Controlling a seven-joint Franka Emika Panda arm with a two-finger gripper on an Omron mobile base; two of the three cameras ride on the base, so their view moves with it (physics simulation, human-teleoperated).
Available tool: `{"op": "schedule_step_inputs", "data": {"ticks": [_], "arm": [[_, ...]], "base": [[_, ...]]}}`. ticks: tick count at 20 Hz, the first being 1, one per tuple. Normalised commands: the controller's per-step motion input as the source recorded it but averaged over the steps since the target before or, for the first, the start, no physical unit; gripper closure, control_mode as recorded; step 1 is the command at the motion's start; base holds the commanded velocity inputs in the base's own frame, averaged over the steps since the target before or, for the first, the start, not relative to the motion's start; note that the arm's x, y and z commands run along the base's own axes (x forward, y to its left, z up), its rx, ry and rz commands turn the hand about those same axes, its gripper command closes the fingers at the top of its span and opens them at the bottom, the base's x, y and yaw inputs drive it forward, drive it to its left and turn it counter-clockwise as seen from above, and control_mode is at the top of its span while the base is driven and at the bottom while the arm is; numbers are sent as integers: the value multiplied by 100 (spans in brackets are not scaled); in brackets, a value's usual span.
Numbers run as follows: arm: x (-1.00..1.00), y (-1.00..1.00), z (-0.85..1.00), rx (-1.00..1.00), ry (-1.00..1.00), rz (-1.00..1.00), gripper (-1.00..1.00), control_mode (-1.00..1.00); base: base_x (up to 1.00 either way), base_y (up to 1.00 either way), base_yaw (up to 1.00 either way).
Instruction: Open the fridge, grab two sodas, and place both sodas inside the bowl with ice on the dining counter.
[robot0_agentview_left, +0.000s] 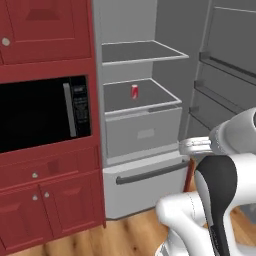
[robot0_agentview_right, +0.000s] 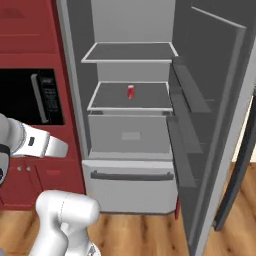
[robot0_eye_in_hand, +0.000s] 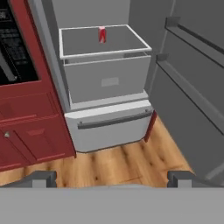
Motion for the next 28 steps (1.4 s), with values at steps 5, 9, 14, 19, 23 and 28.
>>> {"op": "schedule_step_inputs", "data": {"ticks": [5, 9, 14, 19, 23, 28], "arm": [[0, 0, 0, 0, 0, 0, -100, 100], [0, 0, 0, 0, 0, 0, -100, 100], [0, 0, 0, 0, 0, 0, -100, 100], [0, 0, 0, 0, 0, 0, -100, 100], [0, 0, 0, 0, 0, 0, -100, 100], [20, -33, -67, 0, -9, 0, -100, -100]], "base": [[76, 8, -8], [72, -10, -6], [68, -19, -2], [68, -16, -2], [58, -31, -1], [8, -9, 0]]}}
